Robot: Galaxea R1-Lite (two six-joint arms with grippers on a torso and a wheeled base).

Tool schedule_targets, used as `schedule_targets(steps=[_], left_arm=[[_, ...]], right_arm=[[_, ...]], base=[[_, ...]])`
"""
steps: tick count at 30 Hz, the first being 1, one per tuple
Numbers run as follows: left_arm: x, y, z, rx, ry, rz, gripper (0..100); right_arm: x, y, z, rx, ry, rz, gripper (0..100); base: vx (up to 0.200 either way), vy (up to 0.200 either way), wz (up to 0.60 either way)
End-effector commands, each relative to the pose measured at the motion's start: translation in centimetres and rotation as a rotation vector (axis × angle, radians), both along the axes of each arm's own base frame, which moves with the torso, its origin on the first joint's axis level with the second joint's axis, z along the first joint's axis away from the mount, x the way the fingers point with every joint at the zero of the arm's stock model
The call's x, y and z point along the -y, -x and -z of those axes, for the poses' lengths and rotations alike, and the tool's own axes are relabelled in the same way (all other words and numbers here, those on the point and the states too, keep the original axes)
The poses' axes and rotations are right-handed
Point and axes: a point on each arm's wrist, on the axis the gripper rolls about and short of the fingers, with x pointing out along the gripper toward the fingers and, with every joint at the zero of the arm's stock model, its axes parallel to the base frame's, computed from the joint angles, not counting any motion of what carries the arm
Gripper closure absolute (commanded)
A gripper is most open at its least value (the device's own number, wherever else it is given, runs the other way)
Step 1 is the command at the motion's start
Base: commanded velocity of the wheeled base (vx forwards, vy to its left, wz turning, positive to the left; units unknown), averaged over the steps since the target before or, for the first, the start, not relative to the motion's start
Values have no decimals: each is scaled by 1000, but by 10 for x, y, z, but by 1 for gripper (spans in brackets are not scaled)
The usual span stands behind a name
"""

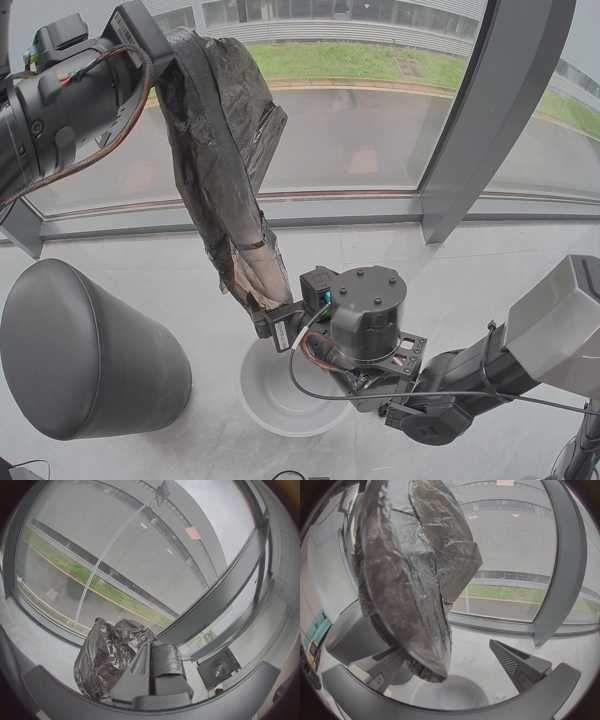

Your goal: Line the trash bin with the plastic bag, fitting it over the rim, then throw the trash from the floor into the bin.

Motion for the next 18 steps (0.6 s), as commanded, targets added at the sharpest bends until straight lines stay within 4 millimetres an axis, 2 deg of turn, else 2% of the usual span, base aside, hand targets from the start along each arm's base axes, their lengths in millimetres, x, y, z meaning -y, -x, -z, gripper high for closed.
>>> schedule_targets(steps=[1,6,7,18], left_arm=[[0,1,2,-8,0,3,100],[0,1,2,-15,15,6,100],[0,1,2,-17,15,7,100],[-1,2,3,-17,15,7,100]], right_arm=[[-10,-14,14,0,22,11,0],[-21,-32,23,23,36,31,0],[-23,-34,23,26,32,32,100],[-23,-34,18,34,19,33,100]], base=[[0,0,0],[0,0,0],[0,0,0],[0,0,0]])
